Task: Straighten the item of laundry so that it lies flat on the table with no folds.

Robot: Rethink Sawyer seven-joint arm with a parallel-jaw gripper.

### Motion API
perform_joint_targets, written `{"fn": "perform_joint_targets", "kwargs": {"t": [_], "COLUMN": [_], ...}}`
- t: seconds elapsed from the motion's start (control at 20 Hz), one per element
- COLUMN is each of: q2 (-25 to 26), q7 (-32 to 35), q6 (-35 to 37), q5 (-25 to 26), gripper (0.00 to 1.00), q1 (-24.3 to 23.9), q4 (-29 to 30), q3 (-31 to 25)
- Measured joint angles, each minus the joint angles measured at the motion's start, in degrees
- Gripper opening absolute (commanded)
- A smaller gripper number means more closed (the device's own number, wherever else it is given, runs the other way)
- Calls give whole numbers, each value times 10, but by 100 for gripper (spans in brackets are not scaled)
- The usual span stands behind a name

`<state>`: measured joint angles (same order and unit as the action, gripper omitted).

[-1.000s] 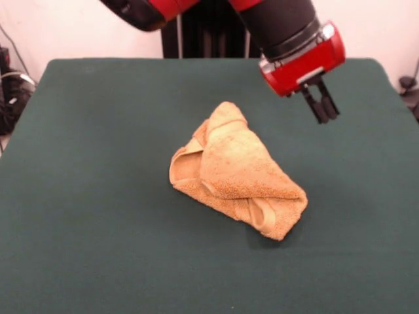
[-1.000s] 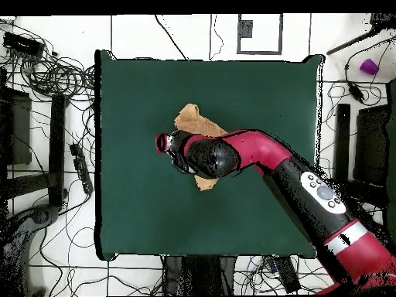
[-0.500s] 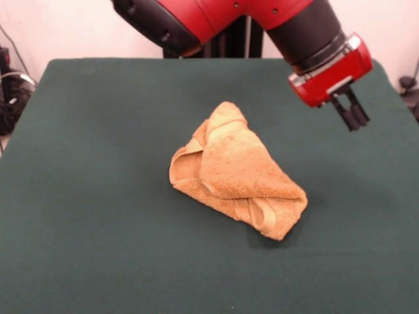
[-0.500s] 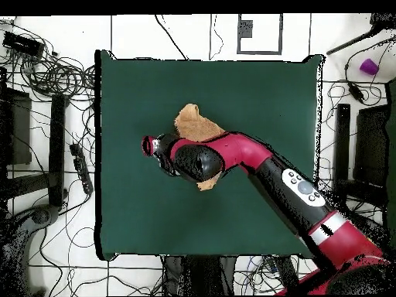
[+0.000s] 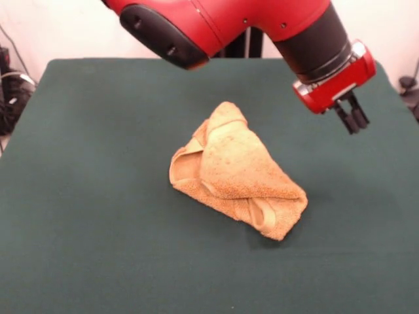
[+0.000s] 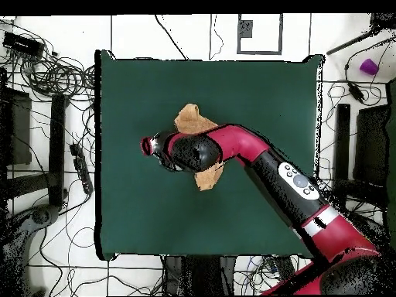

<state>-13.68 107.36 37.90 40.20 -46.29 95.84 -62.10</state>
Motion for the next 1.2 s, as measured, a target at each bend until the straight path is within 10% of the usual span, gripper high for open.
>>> {"fn": "perform_joint_targets", "kwargs": {"t": [1.2], "q2": [-24], "q7": [-83], "q6": [21], "q5": [-14], "gripper": [0], "q1": [-11], "q4": [-51], "q3": [-24]}}
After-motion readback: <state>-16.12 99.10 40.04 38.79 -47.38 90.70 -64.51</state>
